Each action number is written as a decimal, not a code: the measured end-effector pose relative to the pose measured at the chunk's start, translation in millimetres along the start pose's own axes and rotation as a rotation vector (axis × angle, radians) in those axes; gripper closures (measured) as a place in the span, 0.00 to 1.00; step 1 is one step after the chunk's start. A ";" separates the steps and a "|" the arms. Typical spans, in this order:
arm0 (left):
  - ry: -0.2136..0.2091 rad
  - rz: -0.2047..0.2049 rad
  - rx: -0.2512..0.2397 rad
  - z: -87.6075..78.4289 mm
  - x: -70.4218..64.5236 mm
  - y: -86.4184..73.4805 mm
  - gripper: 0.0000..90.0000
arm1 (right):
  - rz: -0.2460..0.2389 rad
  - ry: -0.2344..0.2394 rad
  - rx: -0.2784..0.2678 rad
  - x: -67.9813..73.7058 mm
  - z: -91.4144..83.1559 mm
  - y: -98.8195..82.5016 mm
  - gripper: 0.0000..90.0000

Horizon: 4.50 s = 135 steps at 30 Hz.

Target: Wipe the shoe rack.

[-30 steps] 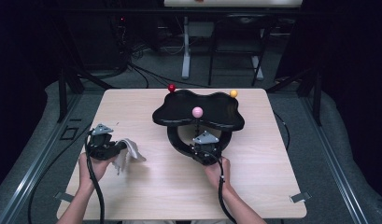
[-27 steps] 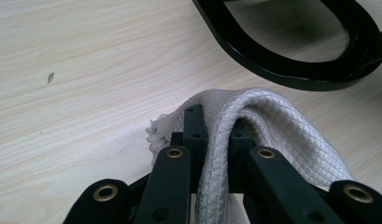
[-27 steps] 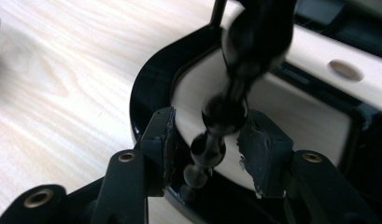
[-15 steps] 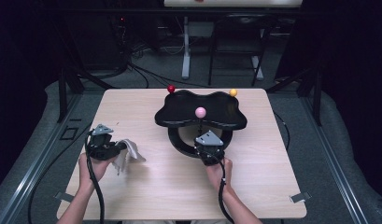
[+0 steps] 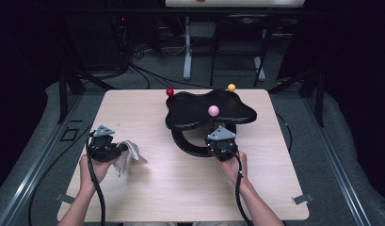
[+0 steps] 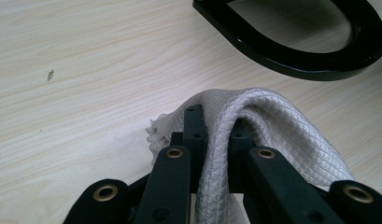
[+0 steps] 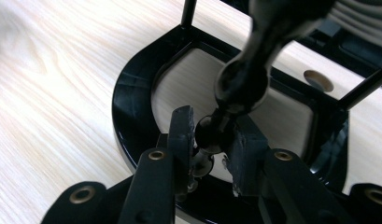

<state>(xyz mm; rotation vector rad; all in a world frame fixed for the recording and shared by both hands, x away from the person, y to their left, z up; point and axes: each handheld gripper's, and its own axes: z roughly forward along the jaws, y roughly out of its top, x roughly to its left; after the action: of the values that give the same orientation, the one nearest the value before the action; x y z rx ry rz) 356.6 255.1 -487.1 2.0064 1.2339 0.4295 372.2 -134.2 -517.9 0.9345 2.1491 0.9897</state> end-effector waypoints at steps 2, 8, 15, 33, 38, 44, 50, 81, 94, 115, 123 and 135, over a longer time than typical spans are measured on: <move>0.002 0.000 0.000 -0.2 0.2 -0.4 0.92 | -0.017 0.024 0.004 -4.9 -0.1 -0.3 0.81; 0.002 -0.001 0.000 -0.5 1.3 -0.5 0.92 | -0.031 0.033 0.009 -19.4 -0.7 -3.1 0.80; -0.024 -0.010 0.006 4.7 -0.5 1.2 0.92 | 0.081 -0.066 -0.024 -16.2 -6.7 2.6 0.69; -0.005 -0.002 -0.012 -0.9 1.0 1.8 0.92 | 0.015 -0.038 -0.002 -33.0 -3.1 -1.4 0.81; -0.006 0.004 -0.003 0.6 0.0 1.9 0.92 | 0.085 -0.100 -0.037 -31.3 -6.0 -2.2 0.78; -0.007 0.015 0.001 1.4 -2.7 2.1 0.92 | 0.042 -0.107 -0.023 -31.6 -1.2 -0.4 0.80; 0.000 0.016 0.008 3.9 -4.4 2.5 0.92 | -0.032 -0.057 -0.021 -42.8 10.1 2.6 0.82; -0.003 0.047 0.021 23.4 -2.6 37.5 0.92 | 0.079 -0.034 -0.053 -21.4 3.5 10.6 0.84; 0.000 0.046 0.021 45.3 -1.8 63.8 0.92 | 0.037 0.002 -0.053 -21.9 -0.3 8.1 0.84; 0.000 0.042 0.023 88.8 -12.3 108.1 0.92 | 0.011 -0.006 -0.064 -15.3 -4.6 4.8 0.83; 0.016 0.026 0.067 115.7 -15.7 126.2 0.92 | 0.010 -0.004 -0.066 -15.4 -4.5 4.4 0.83; 0.037 -0.027 0.108 132.7 -10.2 139.9 0.92 | 0.013 -0.010 -0.073 -14.5 -3.3 4.3 0.83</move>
<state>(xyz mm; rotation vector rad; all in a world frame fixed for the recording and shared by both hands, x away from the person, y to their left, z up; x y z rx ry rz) 520.4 153.7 -474.0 2.0777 1.3308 0.3965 379.6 -144.8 -509.5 0.9174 2.0861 1.0606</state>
